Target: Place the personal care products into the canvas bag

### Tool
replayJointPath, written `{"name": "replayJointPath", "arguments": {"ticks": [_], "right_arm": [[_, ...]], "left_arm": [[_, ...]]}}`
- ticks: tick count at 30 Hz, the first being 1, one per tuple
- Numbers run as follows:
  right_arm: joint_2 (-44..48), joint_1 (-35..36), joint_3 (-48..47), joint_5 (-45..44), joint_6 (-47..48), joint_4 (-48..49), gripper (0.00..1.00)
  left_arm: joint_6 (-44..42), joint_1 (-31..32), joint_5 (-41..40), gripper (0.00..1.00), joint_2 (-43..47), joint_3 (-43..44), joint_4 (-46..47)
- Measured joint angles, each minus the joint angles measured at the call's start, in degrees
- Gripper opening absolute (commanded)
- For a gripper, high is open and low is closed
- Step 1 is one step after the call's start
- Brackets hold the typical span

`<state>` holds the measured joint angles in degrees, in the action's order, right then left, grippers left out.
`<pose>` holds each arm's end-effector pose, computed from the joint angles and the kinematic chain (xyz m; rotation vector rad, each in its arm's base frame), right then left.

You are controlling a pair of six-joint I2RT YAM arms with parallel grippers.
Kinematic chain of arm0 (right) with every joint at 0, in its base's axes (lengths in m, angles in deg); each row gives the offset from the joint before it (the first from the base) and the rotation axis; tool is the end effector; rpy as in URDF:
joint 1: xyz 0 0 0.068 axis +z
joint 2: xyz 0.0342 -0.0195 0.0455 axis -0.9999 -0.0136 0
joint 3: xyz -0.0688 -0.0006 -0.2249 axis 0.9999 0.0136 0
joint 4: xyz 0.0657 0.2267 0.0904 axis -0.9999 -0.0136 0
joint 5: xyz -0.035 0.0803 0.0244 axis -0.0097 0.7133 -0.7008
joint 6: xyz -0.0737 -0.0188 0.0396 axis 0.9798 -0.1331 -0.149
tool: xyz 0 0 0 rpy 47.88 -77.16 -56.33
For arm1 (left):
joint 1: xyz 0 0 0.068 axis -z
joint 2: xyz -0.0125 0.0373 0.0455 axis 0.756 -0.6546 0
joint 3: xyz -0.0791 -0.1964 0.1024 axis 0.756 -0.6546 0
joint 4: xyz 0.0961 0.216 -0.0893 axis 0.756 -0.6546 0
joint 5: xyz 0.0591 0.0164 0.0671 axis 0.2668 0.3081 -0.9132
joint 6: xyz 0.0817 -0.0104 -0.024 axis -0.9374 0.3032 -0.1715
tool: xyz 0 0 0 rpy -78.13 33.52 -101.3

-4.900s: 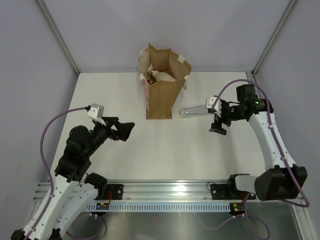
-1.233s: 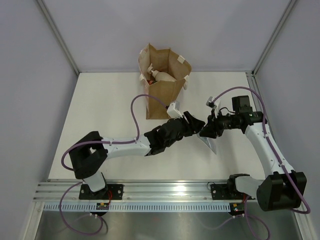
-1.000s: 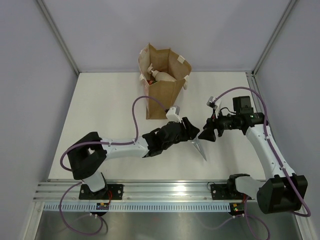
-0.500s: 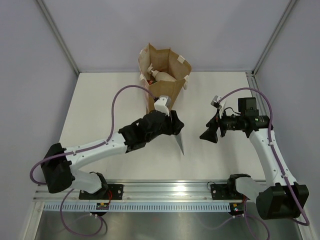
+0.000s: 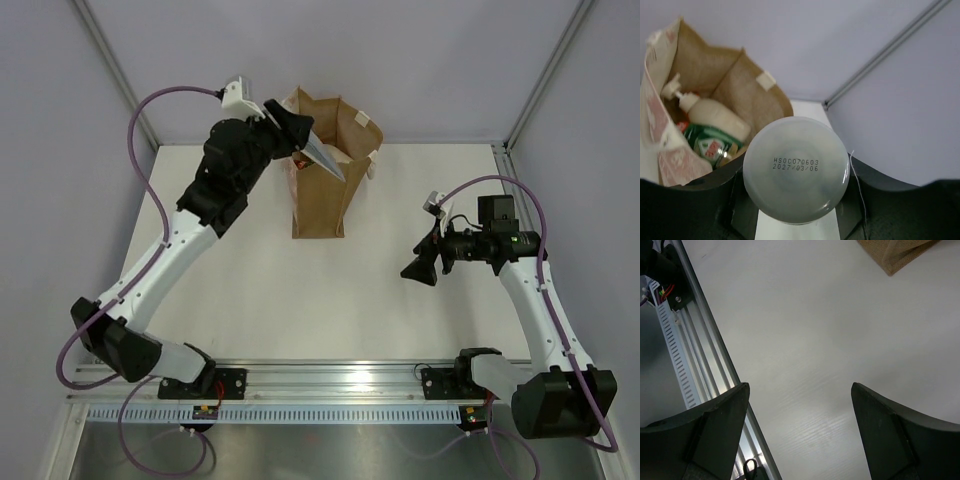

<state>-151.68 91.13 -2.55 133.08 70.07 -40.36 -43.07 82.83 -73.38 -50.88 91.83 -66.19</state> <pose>0.2189 0.0694 0.2539 -1.0167 1.9366 0.8880 0.2982 -0.1860 0.4111 -0.1334 1.6469 -0.8111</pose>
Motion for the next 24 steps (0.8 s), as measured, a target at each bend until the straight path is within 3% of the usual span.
{"name": "replayJointPath", "arguments": {"ticks": [5, 12, 15, 16, 18, 19, 24], "right_arm": [[0.37, -0.7, 0.0, -0.02, 0.15, -0.04, 0.9], [1.92, -2.97, 0.0, 0.28, 1.18, -0.79, 0.9], [2.32, -4.02, 0.0, 0.46, 1.49, -1.18, 0.9], [2.36, -4.02, 0.0, 0.57, 1.57, -1.18, 0.9], [2.34, -4.13, 0.0, 0.7, 1.73, -1.27, 0.9], [2.34, -4.17, 0.0, 0.7, 1.88, -1.4, 0.9], [2.38, -4.35, 0.02, 0.7, 2.54, -2.27, 0.91]], "left_arm": [[0.26, -4.87, -0.11, 0.0, -10.38, 11.15, 3.89], [-1.16, -8.7, 0.48, 0.0, -28.72, 25.94, 0.44], [-2.12, -9.55, 2.05, 0.15, -33.88, 28.61, -2.75], [-2.27, -9.66, 2.73, 0.39, -34.75, 28.61, -3.91], [-2.34, -9.68, 4.63, 0.58, -35.91, 28.61, -6.54], [-2.38, -9.66, 5.35, 0.78, -36.24, 28.79, -7.76], [-3.3, -9.42, 7.5, 0.99, -36.41, 32.81, -11.85]]}}
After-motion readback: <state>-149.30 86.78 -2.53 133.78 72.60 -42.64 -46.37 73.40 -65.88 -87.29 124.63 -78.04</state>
